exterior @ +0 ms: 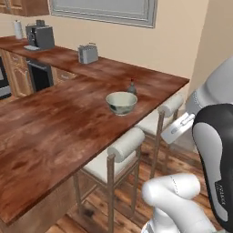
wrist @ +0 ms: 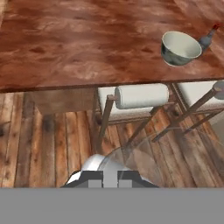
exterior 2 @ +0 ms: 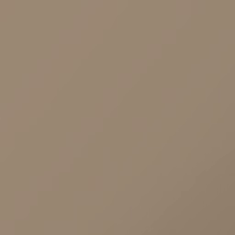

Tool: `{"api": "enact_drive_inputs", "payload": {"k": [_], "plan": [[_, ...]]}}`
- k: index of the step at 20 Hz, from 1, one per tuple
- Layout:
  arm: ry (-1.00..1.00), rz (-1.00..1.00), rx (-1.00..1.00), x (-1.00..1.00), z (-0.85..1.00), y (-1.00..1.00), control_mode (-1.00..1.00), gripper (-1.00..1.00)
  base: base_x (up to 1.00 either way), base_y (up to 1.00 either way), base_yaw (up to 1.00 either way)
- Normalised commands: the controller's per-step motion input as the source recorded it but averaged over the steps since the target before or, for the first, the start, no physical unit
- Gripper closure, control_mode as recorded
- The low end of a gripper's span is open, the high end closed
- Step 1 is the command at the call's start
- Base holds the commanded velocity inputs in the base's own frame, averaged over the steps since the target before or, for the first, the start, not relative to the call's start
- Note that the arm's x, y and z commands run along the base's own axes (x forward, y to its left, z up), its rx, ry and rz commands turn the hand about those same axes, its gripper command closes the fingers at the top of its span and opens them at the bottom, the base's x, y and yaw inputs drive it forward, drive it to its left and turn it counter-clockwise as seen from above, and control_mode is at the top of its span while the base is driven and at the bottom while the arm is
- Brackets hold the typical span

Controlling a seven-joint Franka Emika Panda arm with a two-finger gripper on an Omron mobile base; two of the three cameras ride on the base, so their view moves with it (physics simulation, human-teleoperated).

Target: There is a bowl on the dining counter. Grab a lemon wedge from the fridge and place it in the bowl. Then get the liquor bottle and glass cup from the cabinet and place them next to the bowl.

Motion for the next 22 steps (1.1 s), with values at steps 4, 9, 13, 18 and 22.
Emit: {"api": "enact_drive_inputs", "payload": {"k": [4, 9, 13, 18, 22], "plan": [[0.00, 0.00, 0.00, 0.00, 0.00, 0.00, 1.00, 1.00, 0.36, -0.91, 0.45], [0.00, 0.00, 0.00, 0.00, 0.00, 0.00, 1.00, 1.00, 0.18, -0.84, 0.43], [0.00, 0.00, 0.00, 0.00, 0.00, 0.00, 1.00, 1.00, 0.34, -0.66, 0.40], [0.00, 0.00, 0.00, 0.00, 0.00, 0.00, 1.00, 1.00, 0.62, -0.44, 0.38], [0.00, 0.00, 0.00, 0.00, 0.00, 0.00, 1.00, 1.00, 0.77, -0.27, 0.33]]}}
